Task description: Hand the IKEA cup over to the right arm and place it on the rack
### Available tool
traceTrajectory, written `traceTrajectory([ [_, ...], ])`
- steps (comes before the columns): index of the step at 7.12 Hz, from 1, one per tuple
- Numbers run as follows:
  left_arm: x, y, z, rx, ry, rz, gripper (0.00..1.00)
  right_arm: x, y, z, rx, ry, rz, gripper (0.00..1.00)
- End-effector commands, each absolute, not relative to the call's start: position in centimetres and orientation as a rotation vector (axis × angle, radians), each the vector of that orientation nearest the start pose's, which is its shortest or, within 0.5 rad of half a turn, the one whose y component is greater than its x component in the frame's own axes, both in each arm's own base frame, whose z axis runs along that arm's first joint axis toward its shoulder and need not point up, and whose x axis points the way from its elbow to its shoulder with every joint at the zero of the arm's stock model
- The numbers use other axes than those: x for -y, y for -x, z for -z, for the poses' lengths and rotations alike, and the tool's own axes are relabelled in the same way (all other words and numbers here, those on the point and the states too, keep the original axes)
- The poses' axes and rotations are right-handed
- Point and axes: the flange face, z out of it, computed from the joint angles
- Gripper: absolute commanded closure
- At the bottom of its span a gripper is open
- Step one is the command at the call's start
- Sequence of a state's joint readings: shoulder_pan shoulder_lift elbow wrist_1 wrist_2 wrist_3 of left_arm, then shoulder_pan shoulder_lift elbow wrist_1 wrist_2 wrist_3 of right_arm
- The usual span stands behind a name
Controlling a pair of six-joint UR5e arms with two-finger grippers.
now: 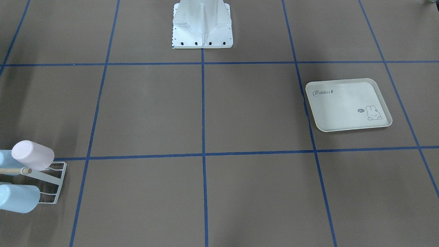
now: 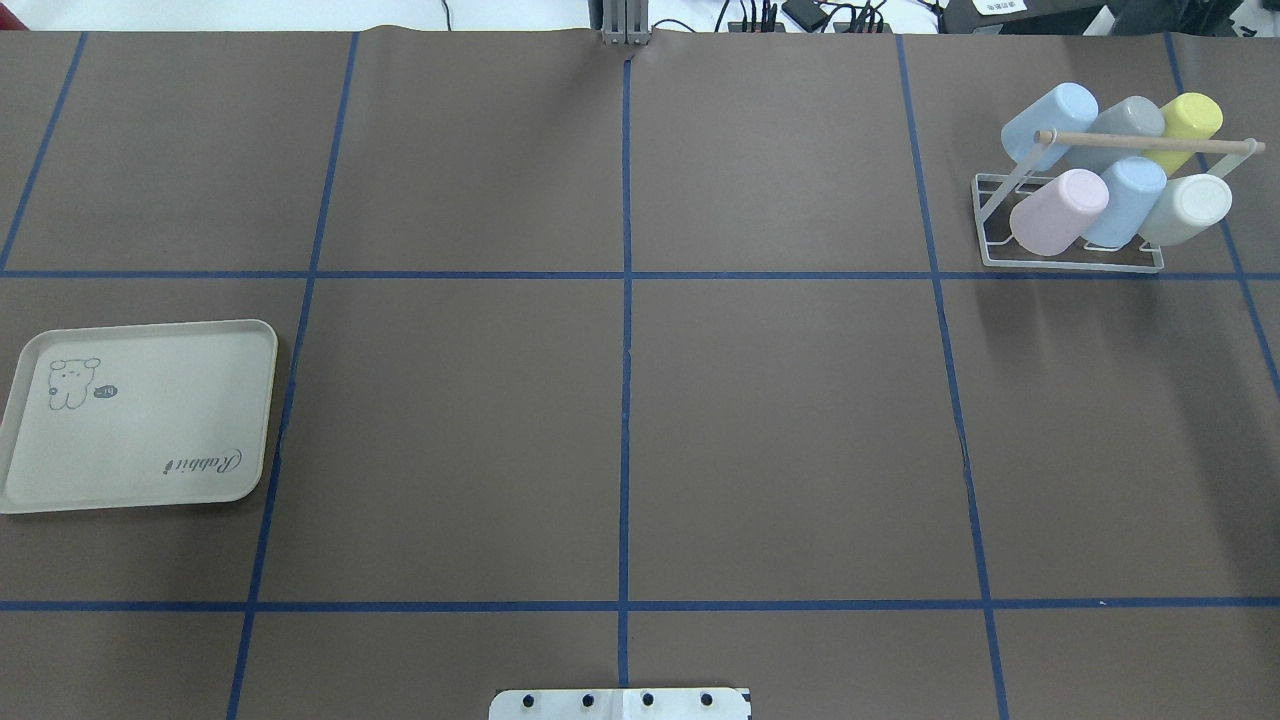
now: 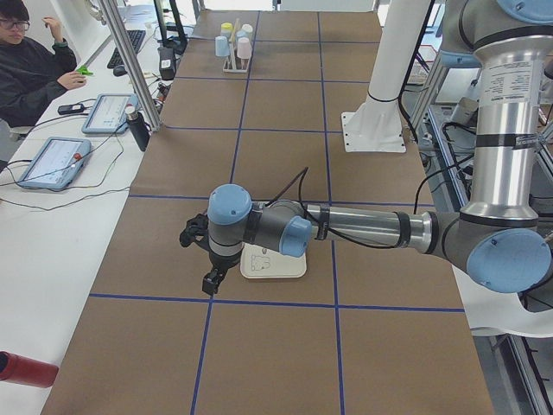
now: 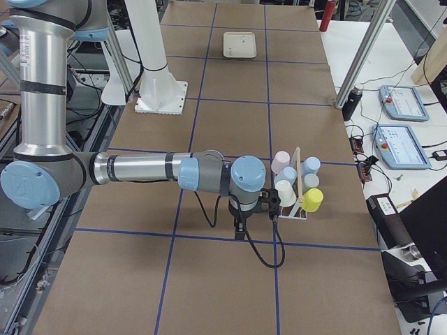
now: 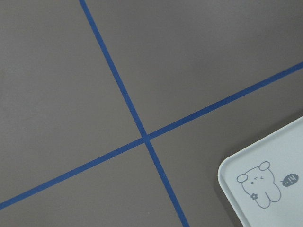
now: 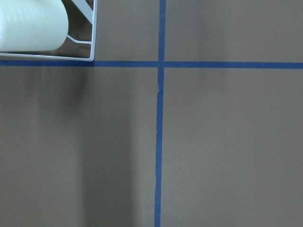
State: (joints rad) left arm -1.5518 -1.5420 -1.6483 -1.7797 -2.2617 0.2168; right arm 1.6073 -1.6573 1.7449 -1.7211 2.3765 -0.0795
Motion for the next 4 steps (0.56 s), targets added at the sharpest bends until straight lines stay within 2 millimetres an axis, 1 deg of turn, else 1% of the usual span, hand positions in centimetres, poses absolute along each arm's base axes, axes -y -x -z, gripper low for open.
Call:
traceTrajectory([
  [1, 48.0, 6.2, -63.8, -0.664, -0.271, -0.294, 0.00, 44.8, -8.2, -62.5, 0.804, 0.005, 0.007, 0.00],
  [2, 47.7, 6.0, -63.8, -0.703, -0.267, -0.287, 0.00, 44.9, -8.4, -62.5, 0.790, 0.003, 0.007, 0.00],
  [3, 47.7, 5.8, -63.1, -0.743, -0.249, -0.219, 0.00, 44.7, -8.5, -62.8, 0.774, 0.008, 0.006, 0.00],
  [4, 48.0, 5.7, -62.6, -0.744, -0.254, -0.214, 0.00, 44.6, -8.6, -63.0, 0.761, 0.012, 0.005, 0.00],
])
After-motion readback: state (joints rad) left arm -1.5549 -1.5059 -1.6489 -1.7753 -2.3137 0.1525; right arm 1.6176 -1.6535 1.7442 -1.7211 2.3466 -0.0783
